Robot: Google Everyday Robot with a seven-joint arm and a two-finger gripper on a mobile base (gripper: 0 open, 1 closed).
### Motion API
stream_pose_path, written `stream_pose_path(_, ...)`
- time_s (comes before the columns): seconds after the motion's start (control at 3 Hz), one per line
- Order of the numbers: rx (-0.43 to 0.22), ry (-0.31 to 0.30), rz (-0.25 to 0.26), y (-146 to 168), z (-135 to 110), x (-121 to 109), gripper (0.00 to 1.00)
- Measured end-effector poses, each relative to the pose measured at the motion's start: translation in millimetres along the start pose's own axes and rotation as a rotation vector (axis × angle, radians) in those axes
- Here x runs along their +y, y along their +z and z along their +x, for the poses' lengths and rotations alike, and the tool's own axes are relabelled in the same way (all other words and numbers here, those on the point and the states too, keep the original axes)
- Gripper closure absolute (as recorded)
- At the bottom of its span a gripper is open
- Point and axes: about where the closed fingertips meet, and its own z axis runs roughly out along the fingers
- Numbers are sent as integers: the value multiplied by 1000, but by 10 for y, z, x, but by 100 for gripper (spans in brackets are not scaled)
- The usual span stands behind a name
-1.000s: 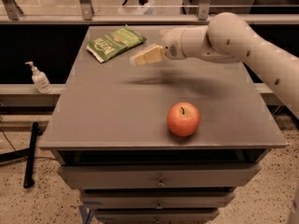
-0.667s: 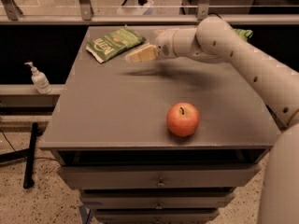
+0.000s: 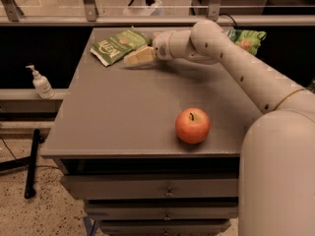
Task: Move green jalapeno chip bag near green rice chip bag
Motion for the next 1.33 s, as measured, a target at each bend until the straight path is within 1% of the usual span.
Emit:
stream_pose_path(0.67,-21,1,16,312,4,-128,0)
stream_pose_path(1.0,-25,0,34,398,0,-186,19)
stream_pose_path(1.33,-24,-8,42,401,-22,-217,42)
